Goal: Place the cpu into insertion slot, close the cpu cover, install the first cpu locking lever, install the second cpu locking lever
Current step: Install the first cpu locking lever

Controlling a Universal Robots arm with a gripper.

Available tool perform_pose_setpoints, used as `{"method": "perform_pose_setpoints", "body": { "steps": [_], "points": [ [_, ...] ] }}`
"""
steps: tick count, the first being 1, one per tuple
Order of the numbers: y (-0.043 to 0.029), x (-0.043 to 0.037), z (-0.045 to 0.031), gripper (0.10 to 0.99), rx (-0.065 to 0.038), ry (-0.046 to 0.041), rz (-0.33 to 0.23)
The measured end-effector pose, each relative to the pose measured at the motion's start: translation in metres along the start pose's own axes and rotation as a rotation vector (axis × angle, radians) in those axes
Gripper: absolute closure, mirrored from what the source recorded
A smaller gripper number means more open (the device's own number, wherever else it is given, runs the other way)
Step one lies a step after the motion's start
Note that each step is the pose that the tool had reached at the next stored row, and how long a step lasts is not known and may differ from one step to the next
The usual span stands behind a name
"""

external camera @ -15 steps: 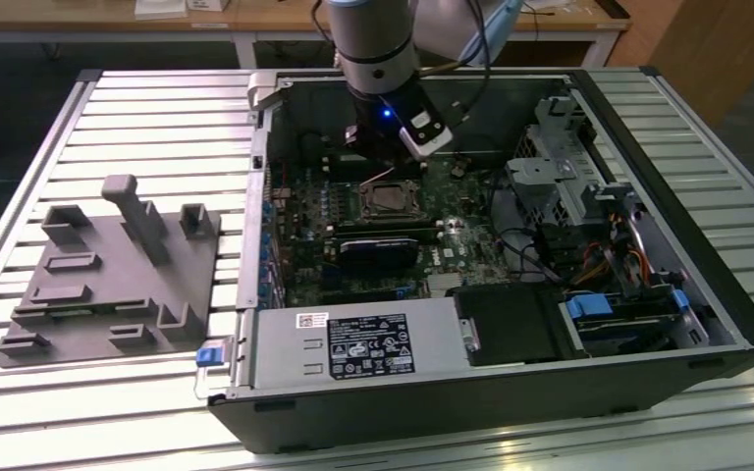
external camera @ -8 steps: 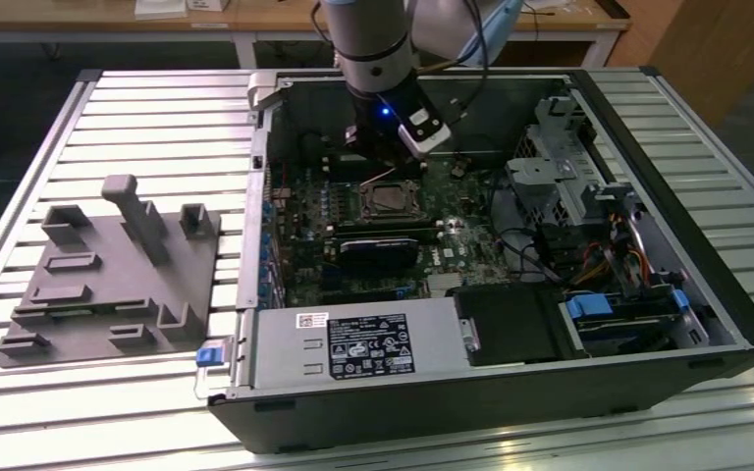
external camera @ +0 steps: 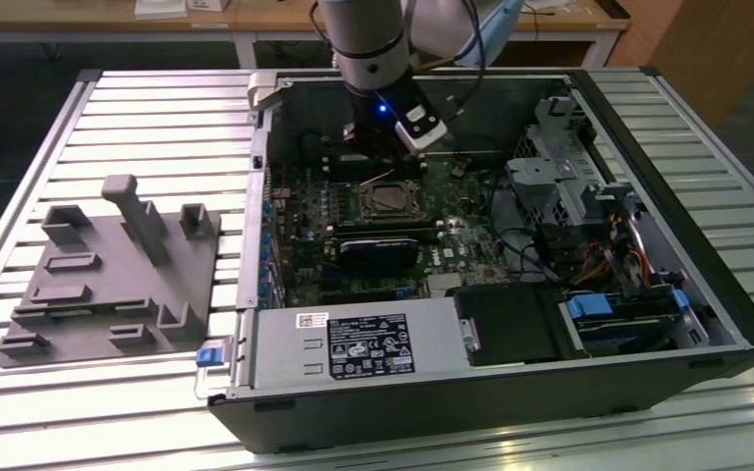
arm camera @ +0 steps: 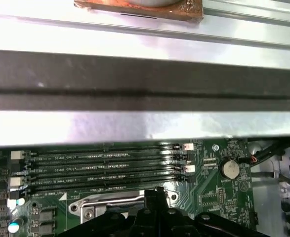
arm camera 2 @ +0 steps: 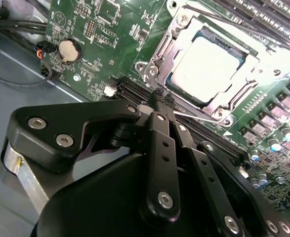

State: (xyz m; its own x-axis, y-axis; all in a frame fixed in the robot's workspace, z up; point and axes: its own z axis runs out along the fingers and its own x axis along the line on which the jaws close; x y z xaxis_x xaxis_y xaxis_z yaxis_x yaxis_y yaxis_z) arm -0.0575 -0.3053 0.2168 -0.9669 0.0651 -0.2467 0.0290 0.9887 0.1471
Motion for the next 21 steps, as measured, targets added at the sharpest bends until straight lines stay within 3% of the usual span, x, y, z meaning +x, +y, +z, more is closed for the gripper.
{"method": "perform_pose_setpoints", "body": {
  "steps": [9,21],
  "points": [
    [0.0071,0.0018,0.0033,0.98,0.004,-0.0031,0.014],
    [0.0106,0.0064,0.0073,0.98,0.024,-0.015,0.091]
  ]
}}
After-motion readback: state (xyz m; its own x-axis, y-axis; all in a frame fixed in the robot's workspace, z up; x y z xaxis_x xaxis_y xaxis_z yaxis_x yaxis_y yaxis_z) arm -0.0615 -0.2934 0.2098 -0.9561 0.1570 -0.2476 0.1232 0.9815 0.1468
